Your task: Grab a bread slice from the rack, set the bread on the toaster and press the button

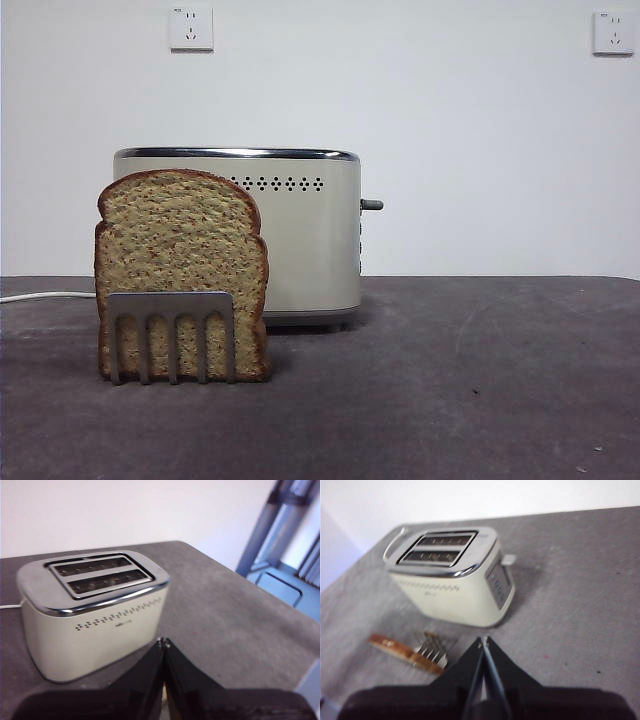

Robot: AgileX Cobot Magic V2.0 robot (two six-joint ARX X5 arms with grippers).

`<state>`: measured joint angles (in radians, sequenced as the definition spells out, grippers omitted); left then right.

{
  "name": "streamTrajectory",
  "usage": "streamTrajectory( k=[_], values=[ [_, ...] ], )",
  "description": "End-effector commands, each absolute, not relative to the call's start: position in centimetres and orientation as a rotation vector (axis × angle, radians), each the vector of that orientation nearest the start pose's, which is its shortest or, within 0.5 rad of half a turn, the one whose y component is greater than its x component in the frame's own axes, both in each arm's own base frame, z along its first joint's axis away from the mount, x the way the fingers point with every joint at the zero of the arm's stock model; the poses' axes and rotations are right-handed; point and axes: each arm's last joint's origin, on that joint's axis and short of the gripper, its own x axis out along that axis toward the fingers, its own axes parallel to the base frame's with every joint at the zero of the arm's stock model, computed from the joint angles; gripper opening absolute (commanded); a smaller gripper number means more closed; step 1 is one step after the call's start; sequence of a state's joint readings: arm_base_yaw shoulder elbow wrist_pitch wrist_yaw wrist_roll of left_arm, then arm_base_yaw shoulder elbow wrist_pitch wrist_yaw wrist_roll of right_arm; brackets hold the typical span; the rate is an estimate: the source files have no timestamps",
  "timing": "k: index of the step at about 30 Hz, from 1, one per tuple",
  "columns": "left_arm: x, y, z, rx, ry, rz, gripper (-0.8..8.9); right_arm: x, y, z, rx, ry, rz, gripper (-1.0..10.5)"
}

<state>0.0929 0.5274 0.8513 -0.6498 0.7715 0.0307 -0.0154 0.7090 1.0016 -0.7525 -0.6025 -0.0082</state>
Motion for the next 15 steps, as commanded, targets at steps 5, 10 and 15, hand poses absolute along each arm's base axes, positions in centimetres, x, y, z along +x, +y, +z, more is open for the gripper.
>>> streamTrajectory(
  k=[5,10,15],
  values=[
    [7.79,-1.75,35.33,-0.011,0.318,-0.765,-0.08,11.57,2.51,37.97,0.006,0.519,0.700,-0.1],
    [7.68,-1.91,35.45,0.001,0.325,-0.788,-0.08,11.52,2.75,37.97,0.001,0.526,0.719,-0.1],
    [7.79,-1.91,35.54,0.001,0.326,-0.789,1.14,11.50,2.75,37.93,-0.003,0.529,0.721,-0.1]
  ],
)
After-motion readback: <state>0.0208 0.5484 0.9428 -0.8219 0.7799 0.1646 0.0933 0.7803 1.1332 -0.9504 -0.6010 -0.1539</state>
